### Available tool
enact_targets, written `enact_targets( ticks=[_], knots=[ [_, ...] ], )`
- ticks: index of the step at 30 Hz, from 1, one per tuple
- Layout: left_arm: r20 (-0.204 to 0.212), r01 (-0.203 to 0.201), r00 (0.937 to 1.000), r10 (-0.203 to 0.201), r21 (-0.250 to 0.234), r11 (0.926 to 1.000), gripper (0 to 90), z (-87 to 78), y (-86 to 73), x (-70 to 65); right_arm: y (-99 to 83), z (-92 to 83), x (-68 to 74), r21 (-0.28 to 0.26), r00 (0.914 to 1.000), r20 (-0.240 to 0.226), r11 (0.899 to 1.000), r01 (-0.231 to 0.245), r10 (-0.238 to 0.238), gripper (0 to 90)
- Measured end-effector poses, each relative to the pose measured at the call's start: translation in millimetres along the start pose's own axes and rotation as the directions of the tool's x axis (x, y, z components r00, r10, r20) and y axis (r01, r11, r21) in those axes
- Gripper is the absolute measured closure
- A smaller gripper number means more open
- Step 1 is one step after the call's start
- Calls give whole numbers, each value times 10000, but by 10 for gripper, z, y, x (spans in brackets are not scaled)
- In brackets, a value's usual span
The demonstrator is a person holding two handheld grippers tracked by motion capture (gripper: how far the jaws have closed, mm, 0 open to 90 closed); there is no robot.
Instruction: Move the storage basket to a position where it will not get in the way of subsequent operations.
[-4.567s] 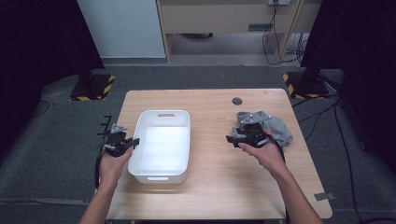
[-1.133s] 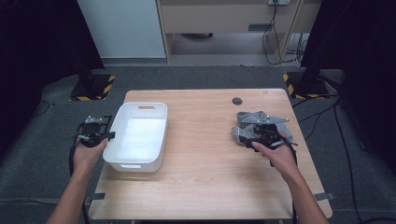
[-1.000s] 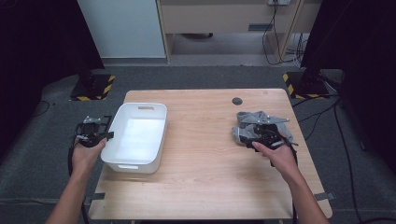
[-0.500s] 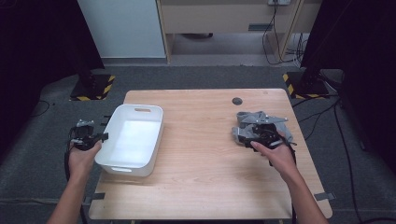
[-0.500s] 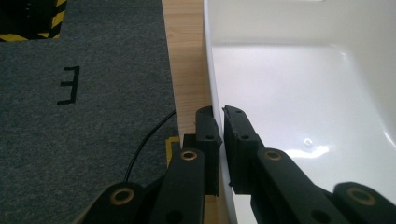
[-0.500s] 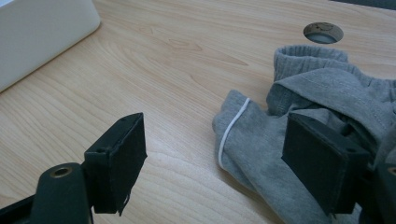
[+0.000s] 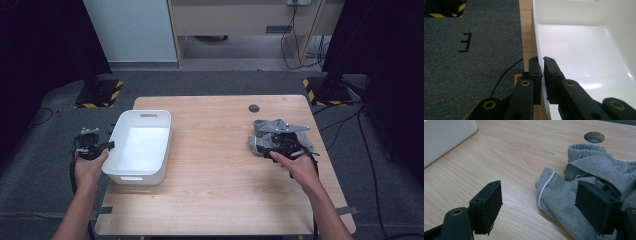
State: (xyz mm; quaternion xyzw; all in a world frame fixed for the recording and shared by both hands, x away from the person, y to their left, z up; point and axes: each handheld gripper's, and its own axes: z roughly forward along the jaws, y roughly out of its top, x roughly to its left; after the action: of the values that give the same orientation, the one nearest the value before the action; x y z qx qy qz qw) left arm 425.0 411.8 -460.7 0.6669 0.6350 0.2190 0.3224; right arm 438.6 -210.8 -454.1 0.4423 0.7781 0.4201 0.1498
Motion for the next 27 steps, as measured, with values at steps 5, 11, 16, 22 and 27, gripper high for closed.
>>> enact_targets(
  ticks=[5,11,16,22,27],
  knots=[
    [-58,-143,9999,143,-23,9999,845,4,4,-9,-2,-9,-7,1,10000,-8,10000,-35,35,217],
    [-299,-438,9987,419,-634,9970,621,-86,40,-70,28,-9,-26,103,9999,126,9999,63,-64,203],
    [-384,-774,9965,740,-971,9923,484,-172,120,-180,98,1,-34,197,9988,360,9993,323,-330,213],
    [-6,-1102,9938,1109,-1149,9872,410,-259,217,-366,179,55,-109,363,9958,746,9981,498,-524,270],
    [339,-1352,9896,1401,-1179,9838,379,-266,280,-523,212,100,-269,610,9910,1204,9968,513,-584,353]
  ],
)
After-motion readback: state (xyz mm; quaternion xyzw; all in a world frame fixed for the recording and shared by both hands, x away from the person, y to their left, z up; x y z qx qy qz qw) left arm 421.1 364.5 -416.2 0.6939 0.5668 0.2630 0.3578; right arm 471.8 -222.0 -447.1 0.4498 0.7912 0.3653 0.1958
